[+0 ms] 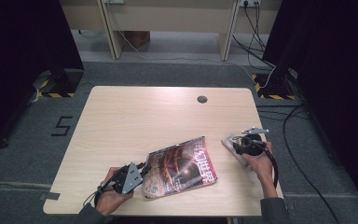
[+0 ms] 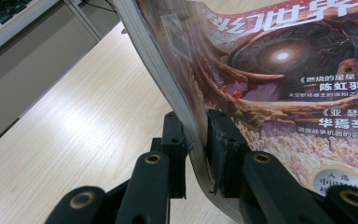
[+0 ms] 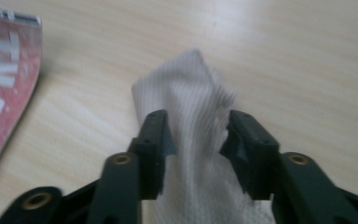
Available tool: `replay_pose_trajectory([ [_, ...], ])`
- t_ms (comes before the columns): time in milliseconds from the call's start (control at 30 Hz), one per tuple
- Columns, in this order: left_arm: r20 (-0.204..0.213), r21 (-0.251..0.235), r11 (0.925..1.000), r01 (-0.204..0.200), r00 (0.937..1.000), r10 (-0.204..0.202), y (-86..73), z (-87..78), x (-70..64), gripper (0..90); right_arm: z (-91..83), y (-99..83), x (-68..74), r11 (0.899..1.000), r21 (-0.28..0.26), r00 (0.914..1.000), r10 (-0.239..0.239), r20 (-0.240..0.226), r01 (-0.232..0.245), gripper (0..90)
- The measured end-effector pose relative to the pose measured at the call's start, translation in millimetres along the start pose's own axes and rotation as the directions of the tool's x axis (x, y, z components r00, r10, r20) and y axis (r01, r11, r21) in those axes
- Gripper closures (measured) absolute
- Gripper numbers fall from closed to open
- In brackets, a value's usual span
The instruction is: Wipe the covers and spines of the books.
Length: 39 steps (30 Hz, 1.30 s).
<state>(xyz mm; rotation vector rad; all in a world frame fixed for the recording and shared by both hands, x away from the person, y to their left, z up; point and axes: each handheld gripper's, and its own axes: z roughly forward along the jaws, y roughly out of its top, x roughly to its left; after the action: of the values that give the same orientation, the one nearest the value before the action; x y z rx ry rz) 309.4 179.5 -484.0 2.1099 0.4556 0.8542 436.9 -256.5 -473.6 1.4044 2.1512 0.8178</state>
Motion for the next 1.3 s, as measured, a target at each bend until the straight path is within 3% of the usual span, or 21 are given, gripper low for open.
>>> replay_pose_trajectory([
  [67,-0.002,-0.002,1.0,0.004,1.0,-0.004,-0.4,0.7,0.2,77.5,-6.6,6.7,4.2,0.999,-0.035,0.9999,-0.01,-0.002,0.01,50.5],
  [167,0.0,-0.001,1.0,0.001,1.0,-0.001,0.0,0.4,0.3,77.6,-14.1,16.3,16.0,0.996,-0.093,0.9965,-0.022,-0.08,0.014,47.7],
  [267,0.0,-0.004,1.0,0.0,1.0,0.0,0.3,0.7,0.5,77.7,-17.8,26.5,35.1,0.988,-0.142,0.9822,-0.08,-0.17,0.056,45.4],
  [300,0.003,-0.009,1.0,-0.004,1.0,0.004,0.2,0.3,0.2,77.8,-17.8,30.1,41.6,0.983,-0.163,0.9724,-0.113,-0.204,0.08,44.4],
  [367,0.005,-0.018,0.9997,-0.014,0.9999,0.014,0.4,0.1,-0.1,78.0,-18.2,37.4,59.5,0.976,-0.189,0.9445,-0.163,-0.285,0.111,42.4],
  [467,0.005,-0.023,0.9995,-0.024,0.9997,0.024,1.3,0.6,-0.1,78.2,-16.8,45.8,79.4,0.963,-0.226,0.9087,-0.224,-0.352,0.149,41.0],
  [500,0.006,-0.024,0.9994,-0.024,0.9997,0.025,1.2,0.5,-0.2,78.2,-14.8,49.3,88.4,0.956,-0.241,0.891,-0.25,-0.379,0.166,40.6],
  [600,0.008,-0.025,0.9993,-0.027,0.9996,0.027,1.1,0.8,0.4,78.3,-7.9,56.9,107.2,0.942,-0.257,0.8574,-0.309,-0.412,0.216,38.1],
  [667,0.009,-0.027,0.9991,-0.031,0.9995,0.031,1.0,0.9,0.5,78.3,-1.6,61.0,120.2,0.938,-0.252,0.8383,-0.328,-0.436,0.236,37.0],
  [800,0.016,-0.036,0.9987,-0.036,0.9992,0.037,1.7,2.0,2.0,78.4,11.0,63.4,140.0,0.926,-0.234,0.7871,-0.376,-0.489,0.298,33.5],
  [833,0.019,-0.037,0.9986,-0.038,0.9991,0.039,1.6,3.0,2.4,78.5,14.8,62.9,143.5,0.918,-0.231,0.7728,-0.397,-0.495,0.324,30.4],
  [867,0.02,-0.037,0.9984,-0.043,0.9988,0.044,1.1,4.4,2.8,78.4,17.2,63.4,144.3,0.911,-0.231,0.7697,-0.411,-0.488,0.341,31.1],
  [933,0.028,-0.047,0.9976,-0.051,0.9983,0.052,0.3,5.1,4.4,78.3,24.6,65.7,143.5,0.919,-0.213,0.7691,-0.394,-0.503,0.332,32.0],
  [1033,0.034,-0.048,0.9982,-0.035,0.9987,0.036,-0.1,6.9,7.4,78.0,31.7,67.1,141.6,0.918,-0.214,0.7563,-0.396,-0.521,0.334,33.1],
  [1067,0.037,-0.048,0.9984,-0.032,0.9988,0.034,-0.3,7.4,8.3,78.0,32.9,67.0,141.4,0.915,-0.217,0.7537,-0.403,-0.52,0.339,33.9],
  [1133,0.044,-0.05,0.9987,-0.006,0.999,0.008,-1.1,9.1,11.0,78.6,31.5,67.2,141.4,0.91,-0.213,0.7564,-0.415,-0.506,0.357,36.9],
  [1167,0.052,-0.047,0.9989,0.008,0.9986,-0.005,-1.6,10.0,13.4,79.2,29.4,67.5,141.4,0.9,-0.211,0.7522,-0.434,-0.496,0.38,40.0],
  [1233,0.061,-0.041,0.998,0.048,0.9971,-0.045,-3.5,12.7,17.8,80.2,24.1,67.5,140.5,0.887,-0.214,0.7359,-0.46,-0.497,0.41,47.5],
  [1300,0.079,-0.036,0.996,0.082,0.9938,-0.079,-5.8,15.4,22.7,80.8,18.2,66.4,142.6,0.876,-0.213,0.7138,-0.478,-0.512,0.433,54.6],
])
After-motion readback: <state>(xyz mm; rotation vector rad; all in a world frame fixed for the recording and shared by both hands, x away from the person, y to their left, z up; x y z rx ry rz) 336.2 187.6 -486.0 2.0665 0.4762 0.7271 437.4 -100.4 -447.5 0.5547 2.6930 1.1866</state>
